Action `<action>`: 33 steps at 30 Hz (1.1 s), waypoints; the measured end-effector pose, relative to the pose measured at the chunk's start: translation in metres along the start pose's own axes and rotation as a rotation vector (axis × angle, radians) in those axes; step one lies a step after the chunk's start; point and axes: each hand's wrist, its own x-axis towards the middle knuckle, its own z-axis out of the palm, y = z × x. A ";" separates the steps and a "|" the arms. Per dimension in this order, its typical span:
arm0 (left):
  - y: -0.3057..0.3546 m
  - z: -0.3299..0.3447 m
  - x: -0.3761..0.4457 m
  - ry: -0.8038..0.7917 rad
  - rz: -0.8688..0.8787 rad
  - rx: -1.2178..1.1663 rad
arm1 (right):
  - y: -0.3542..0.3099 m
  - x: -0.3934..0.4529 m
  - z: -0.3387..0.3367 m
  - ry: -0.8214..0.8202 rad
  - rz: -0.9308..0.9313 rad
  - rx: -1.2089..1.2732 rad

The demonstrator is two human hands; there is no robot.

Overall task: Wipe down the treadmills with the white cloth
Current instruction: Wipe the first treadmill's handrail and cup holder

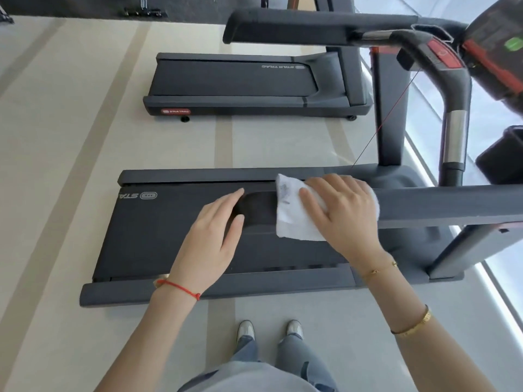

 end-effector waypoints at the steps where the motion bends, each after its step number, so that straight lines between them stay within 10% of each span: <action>1: 0.000 0.000 0.000 -0.002 0.001 0.001 | 0.001 0.002 -0.002 -0.010 0.084 -0.003; 5: 0.000 0.001 -0.001 0.008 0.009 -0.009 | -0.021 0.028 0.005 -0.209 0.274 -0.051; 15: 0.003 0.002 0.000 0.042 -0.011 -0.033 | -0.014 -0.010 0.011 0.074 -0.231 0.058; 22: 0.008 0.004 0.004 0.076 -0.022 -0.012 | -0.022 0.010 0.009 0.127 0.240 0.061; 33: 0.030 0.015 0.018 0.147 0.043 0.021 | -0.013 -0.002 0.014 0.107 -0.118 0.086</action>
